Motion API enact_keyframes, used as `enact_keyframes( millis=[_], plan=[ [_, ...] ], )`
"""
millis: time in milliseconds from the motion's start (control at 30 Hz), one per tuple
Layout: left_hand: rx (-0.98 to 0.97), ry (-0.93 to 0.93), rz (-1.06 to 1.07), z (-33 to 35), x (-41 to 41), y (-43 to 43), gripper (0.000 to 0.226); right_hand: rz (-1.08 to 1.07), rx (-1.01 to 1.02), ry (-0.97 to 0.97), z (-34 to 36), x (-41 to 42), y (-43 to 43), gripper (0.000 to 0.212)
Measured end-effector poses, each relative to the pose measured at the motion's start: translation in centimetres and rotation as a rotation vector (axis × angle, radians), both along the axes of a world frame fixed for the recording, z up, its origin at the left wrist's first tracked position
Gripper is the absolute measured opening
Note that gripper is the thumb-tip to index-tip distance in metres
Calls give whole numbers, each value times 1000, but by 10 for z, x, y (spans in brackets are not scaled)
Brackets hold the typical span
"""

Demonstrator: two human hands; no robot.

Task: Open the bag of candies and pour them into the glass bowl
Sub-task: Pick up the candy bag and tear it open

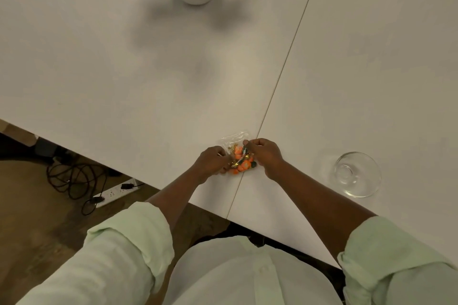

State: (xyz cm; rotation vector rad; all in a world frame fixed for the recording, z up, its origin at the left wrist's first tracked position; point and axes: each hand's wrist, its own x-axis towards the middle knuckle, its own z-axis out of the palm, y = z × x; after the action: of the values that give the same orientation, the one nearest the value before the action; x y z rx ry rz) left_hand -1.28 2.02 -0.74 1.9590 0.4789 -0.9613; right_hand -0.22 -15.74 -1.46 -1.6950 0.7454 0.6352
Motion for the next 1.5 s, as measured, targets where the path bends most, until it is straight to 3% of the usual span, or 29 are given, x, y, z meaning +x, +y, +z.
enact_keyframes(
  millis=[100, 200, 267, 400, 633, 933, 1500],
  plan=[
    [53, -21, -73, 1, -2, 2, 31, 30, -69, -30, 2, -3, 0, 19],
    [324, -259, -102, 6, -1, 2, 46, 96, -70, -93, 7, -9, -2, 17],
    [325, -423, -104, 13, 3, 1, 50, 152, -92, -143, 13, -13, -4, 17],
    [218, -551, -335, 26, 18, -3, 16, 196, -143, -206, 23, -20, -8, 18],
    [190, -525, -506, 40, 20, -12, 14, 281, -231, -281, 36, -28, -17, 16],
    [37, -293, -262, 39, 2, -28, 9, 378, -340, -421, 44, -46, -32, 10],
    [-196, -59, -206, 54, -7, -40, 11, 363, -382, -439, 52, -58, -47, 11]
  ],
)
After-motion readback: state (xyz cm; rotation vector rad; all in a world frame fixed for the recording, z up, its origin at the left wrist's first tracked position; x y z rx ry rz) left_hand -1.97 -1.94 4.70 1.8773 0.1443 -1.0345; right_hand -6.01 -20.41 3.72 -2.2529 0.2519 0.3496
